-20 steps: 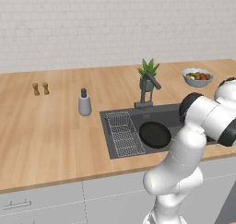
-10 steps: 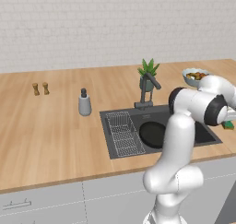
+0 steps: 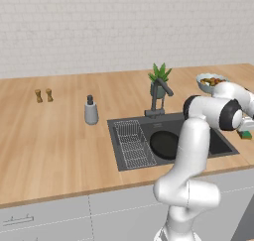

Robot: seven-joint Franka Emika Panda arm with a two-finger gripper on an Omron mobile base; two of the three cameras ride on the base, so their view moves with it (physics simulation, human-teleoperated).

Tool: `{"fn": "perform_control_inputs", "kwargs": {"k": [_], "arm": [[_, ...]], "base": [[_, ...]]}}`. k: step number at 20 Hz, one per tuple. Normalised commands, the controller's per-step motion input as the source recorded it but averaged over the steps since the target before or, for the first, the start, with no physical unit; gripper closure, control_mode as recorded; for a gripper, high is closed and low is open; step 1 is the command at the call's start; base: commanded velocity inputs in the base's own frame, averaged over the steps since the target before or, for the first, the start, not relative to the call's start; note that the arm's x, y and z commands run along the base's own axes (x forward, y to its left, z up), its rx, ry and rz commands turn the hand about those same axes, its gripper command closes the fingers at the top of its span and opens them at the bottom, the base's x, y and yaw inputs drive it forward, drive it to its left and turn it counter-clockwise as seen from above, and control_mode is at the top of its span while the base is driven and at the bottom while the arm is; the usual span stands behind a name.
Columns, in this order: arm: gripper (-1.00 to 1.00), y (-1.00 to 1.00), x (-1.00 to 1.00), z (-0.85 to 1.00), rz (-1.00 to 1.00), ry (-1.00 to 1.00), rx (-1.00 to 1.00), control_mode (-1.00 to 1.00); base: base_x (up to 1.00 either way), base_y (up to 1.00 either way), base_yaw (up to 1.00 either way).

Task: Pick the pan and sponge and place them into the sink. Then turn on the water.

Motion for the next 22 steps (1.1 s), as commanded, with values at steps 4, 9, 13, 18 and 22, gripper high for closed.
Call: {"fn": "perform_control_inputs", "kwargs": {"k": [4, 9, 13, 18, 22], "arm": [[-1.00, -0.03, 0.25, -0.05, 0.00, 0.00, 0.00, -1.00], [-1.00, 0.00, 0.19, -0.14, 0.00, 0.00, 0.00, -1.00], [-1.00, 0.00, 0.08, -0.20, 0.00, 0.00, 0.00, -1.00], [-1.00, 0.00, 0.02, -0.29, -0.01, -0.02, 0.00, -1.00], [-1.00, 0.00, 0.05, -0.24, -0.01, -0.05, 0.00, -1.00]], "base": [[0.00, 0.00, 0.00], [0.00, 0.00, 0.00], [0.00, 0.00, 0.00], [0.00, 0.00, 0.00], [0.00, 0.00, 0.00]]}}
